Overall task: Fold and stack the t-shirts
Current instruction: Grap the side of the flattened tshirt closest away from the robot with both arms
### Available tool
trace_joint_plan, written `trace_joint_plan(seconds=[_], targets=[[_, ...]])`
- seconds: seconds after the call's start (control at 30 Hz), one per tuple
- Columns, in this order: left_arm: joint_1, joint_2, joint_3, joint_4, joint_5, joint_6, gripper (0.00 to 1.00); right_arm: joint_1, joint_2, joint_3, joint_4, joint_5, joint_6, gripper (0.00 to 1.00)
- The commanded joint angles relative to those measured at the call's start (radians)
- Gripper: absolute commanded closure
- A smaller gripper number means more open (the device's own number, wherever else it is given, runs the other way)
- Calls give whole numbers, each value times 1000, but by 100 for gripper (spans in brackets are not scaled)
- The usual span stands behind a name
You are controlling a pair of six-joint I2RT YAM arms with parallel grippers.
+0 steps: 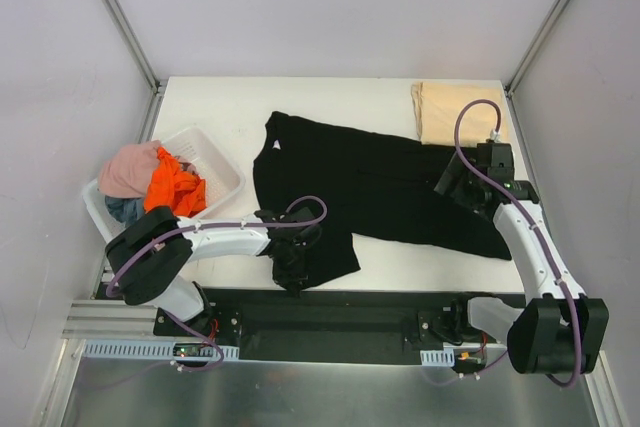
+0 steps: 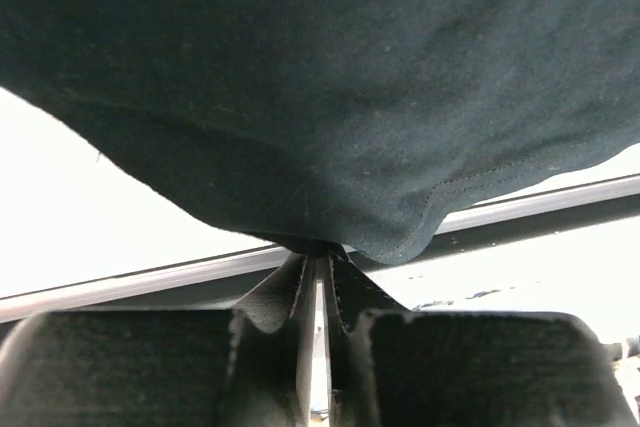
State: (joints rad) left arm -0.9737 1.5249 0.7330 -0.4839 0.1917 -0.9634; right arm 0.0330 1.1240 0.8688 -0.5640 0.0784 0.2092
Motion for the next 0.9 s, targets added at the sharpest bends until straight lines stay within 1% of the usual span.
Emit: trace_joint_plan(seconds=[0.0, 0.1, 0.17, 0.2, 0.23, 0.3, 0.37, 0.4, 0.43, 0.5, 0.53, 0.57, 0.63, 0.73, 0.77, 0.83, 0.87], targets=[[41, -34, 26, 27, -121, 52, 100, -8, -50, -5, 7, 1, 12, 3], [41, -55, 34, 24, -123, 69, 100, -11, -56, 4, -22, 7, 4, 3], [40, -84, 34, 24, -106, 83, 100, -28, -61, 16, -75, 15, 36, 3], [41, -95, 36, 22, -68, 83, 100, -30, -61, 27, -91, 26, 73, 3], [36, -110, 32, 22, -58, 80, 100, -68, -64, 29, -109, 32, 90, 3], [38, -158, 25, 22, -64, 89, 100, -105, -66, 38, -184, 59, 140, 3], [41, -196, 35, 19, -81, 115, 100, -194, -78, 26, -211, 54, 150, 3], [46, -204, 45, 19, -86, 129, 100, -237, -88, 15, -215, 17, 156, 3], [46, -207, 55, 18, -86, 143, 100, -334, -102, -20, -217, -8, 176, 3], [56, -201, 89, 5, -90, 181, 100, -440, -138, -54, -218, -63, 185, 3], [61, -197, 100, 1, -90, 190, 100, -541, -144, -72, -218, -69, 173, 3], [72, -190, 112, -4, -92, 205, 100, -583, -147, -97, -211, -109, 164, 3], [89, -190, 118, -4, -94, 216, 100, -680, -136, -114, -211, -85, 147, 3], [127, -201, 135, -4, -64, 247, 100, -774, -87, -131, -194, -97, 118, 2], [133, -210, 144, -5, -60, 261, 100, -788, -75, -131, -183, -98, 131, 1], [155, -223, 151, -2, -55, 268, 100, -803, -50, -154, -143, -103, 154, 7], [161, -224, 158, -4, -46, 276, 100, -803, -43, -166, -90, -104, 177, 12]])
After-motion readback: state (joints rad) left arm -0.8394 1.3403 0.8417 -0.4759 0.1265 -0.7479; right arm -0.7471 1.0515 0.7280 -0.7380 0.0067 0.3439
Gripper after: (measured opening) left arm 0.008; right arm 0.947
